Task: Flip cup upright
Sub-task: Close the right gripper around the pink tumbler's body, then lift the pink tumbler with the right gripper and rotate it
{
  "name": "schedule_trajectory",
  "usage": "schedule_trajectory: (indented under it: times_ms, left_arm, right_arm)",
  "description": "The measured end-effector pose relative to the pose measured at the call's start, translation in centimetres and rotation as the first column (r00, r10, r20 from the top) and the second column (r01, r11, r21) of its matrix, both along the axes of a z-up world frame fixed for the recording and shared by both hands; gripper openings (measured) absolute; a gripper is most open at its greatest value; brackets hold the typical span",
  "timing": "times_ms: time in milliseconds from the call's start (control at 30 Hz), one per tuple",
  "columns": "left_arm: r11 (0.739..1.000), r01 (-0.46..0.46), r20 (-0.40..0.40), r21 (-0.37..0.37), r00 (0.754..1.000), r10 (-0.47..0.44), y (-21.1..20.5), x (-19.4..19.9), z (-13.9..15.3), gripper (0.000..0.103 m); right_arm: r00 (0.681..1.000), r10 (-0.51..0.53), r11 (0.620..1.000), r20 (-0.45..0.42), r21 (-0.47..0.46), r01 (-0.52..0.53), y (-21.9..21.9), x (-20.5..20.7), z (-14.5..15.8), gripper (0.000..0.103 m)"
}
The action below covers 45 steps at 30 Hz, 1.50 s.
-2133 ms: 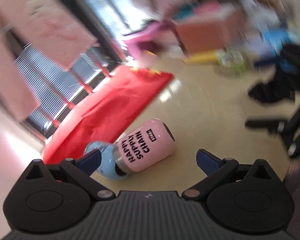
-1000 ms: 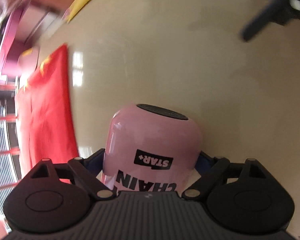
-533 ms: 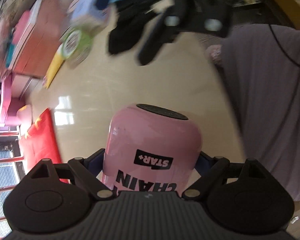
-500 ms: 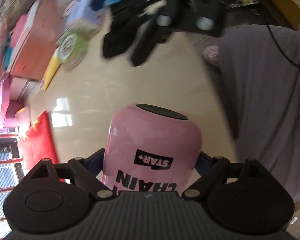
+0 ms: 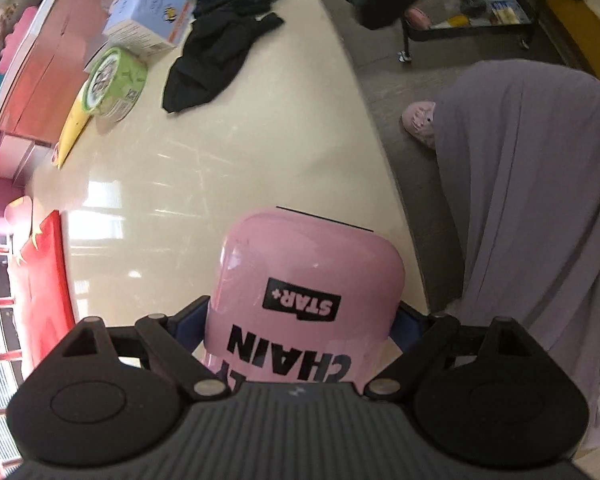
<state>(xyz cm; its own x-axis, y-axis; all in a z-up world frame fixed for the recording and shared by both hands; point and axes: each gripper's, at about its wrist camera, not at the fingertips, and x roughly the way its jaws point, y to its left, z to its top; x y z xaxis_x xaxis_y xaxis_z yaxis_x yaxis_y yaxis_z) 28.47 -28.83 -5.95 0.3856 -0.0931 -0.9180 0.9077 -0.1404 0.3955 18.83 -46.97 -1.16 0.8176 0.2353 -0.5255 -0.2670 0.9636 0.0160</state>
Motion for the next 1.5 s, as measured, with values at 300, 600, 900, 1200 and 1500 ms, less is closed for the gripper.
schedule_trajectory:
  times_ms: [300,600,900,1200,1500]
  left_arm:
    - [0.995,-0.007,0.094,-0.099,0.995,0.017,1.7,-1.3,2.5,0.103]
    - [0.954,-0.040,0.164,-0.298,0.982,0.092,4.2,-4.8,6.6,0.103]
    - [0.739,-0.234,0.159,-0.632,0.894,0.419,8.2,-10.5,10.0,0.103]
    - [0.404,-0.500,-0.083,-0.766,0.701,0.708,12.5,-13.5,8.2,0.103]
    - [0.208,-0.616,-0.228,-0.759,0.552,0.802,16.3,-12.9,6.2,0.103]
  right_arm:
    - [0.998,0.059,0.997,-0.022,-0.048,-0.060,1.9,0.6,-0.4,0.103]
    - [0.983,0.165,0.979,-0.079,-0.108,-0.173,4.8,2.1,-0.8,0.103]
    - [0.951,0.286,0.925,-0.116,-0.227,-0.306,8.1,1.7,0.9,0.103]
    - [0.883,0.403,0.795,-0.240,-0.386,-0.468,11.9,3.5,1.1,0.103]
    - [0.768,0.463,0.600,-0.443,-0.481,-0.639,18.8,8.8,0.6,0.103]
